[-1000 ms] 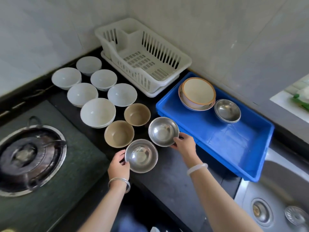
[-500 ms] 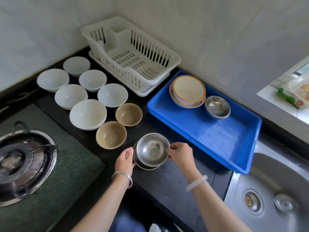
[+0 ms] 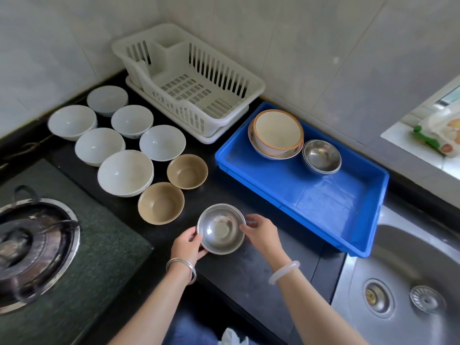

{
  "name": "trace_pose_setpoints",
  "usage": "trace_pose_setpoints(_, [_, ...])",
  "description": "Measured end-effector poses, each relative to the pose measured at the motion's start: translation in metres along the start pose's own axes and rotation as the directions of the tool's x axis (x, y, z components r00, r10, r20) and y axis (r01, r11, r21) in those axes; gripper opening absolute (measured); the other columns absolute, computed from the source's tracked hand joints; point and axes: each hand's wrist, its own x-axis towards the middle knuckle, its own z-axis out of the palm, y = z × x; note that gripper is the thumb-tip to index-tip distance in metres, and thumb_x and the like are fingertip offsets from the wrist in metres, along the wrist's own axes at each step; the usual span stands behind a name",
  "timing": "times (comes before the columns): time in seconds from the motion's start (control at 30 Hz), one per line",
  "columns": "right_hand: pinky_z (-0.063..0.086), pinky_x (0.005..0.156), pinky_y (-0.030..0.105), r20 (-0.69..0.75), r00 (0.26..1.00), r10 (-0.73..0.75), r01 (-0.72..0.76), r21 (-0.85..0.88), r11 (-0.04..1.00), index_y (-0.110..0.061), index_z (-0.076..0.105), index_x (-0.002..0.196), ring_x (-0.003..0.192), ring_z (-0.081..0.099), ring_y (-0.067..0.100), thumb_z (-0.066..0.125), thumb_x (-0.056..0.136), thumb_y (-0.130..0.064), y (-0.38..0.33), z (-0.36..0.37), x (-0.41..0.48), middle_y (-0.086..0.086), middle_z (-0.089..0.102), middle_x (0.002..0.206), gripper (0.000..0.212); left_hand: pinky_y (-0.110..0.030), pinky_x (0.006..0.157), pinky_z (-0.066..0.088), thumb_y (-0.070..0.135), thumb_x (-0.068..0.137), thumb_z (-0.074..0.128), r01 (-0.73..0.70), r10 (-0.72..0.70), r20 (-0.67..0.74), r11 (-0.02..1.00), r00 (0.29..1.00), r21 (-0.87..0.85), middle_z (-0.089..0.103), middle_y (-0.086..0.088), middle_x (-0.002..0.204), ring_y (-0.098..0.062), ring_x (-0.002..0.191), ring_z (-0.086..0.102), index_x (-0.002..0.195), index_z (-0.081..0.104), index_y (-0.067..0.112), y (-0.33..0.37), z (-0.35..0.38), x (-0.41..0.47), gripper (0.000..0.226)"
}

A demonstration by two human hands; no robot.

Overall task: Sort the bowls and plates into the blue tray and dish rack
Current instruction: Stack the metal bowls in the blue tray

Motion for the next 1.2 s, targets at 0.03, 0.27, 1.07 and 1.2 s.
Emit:
trace_pose_setpoints(0.03, [0.058, 0.062, 0.021, 0.048, 0.997, 0.055, -0.059, 0.087, 0.994, -0.017, 0.060, 0.121, 0.081, 0.068, 0.013, 0.065, 0.088, -0.021, 0.002, 0.000, 0.002, -0.004, 0.067, 0.097, 0.035, -0.034, 0.077, 0.054, 0.005, 0.090, 0.050, 0.006, -0.006, -0.002, 1.000, 1.000, 0.002, 0.062, -0.014, 0.110, -0.025, 0.099, 0.060, 0.120, 0.059, 0.005, 0.001, 0.000, 0.000, 0.031])
trace_pose_setpoints(0.27, [0.060, 0.062, 0.026, 0.154, 0.983, 0.097, -0.146, 0.346, 0.927, -0.011, 0.066, 0.116, 0.081, 0.073, 0.018, 0.064, 0.089, -0.013, 0.007, -0.009, 0.002, 0.009, 0.073, 0.096, 0.027, -0.027, 0.067, 0.054, 0.006, 0.090, 0.050, -0.024, 0.023, 0.021, 0.999, 1.000, 0.037, 0.065, -0.013, 0.107, -0.019, 0.093, 0.062, 0.115, 0.062, 0.008, 0.018, 0.008, -0.008, 0.027])
trace_pose_setpoints(1.07, [0.058, 0.077, 0.031, -0.410, 0.896, 0.169, 0.092, 0.544, 0.834, -0.018, 0.070, 0.070, 0.058, 0.071, 0.012, 0.059, 0.086, -0.007, -0.001, -0.243, 0.103, 0.001, 0.070, 0.078, 0.022, -0.036, 0.080, 0.051, 0.001, 0.089, 0.053, -0.027, 0.005, 0.397, 0.998, 0.918, 0.050, 0.054, -0.006, 0.075, -0.027, 0.086, 0.054, 0.095, 0.056, 0.005, 0.151, 0.295, 0.025, 0.008])
trace_pose_setpoints(1.2, [0.058, 0.061, 0.023, -0.435, 0.875, 0.211, 0.062, 0.533, 0.844, -0.014, 0.072, 0.076, 0.055, 0.069, 0.012, 0.060, 0.084, -0.006, 0.000, -0.253, 0.133, 0.004, 0.068, 0.079, 0.017, -0.032, 0.072, 0.051, -0.001, 0.086, 0.055, -0.030, 0.007, 0.330, 0.997, 0.944, 0.067, 0.055, -0.004, 0.072, -0.019, 0.072, 0.055, 0.092, 0.062, 0.005, 0.147, 0.323, 0.047, 0.011])
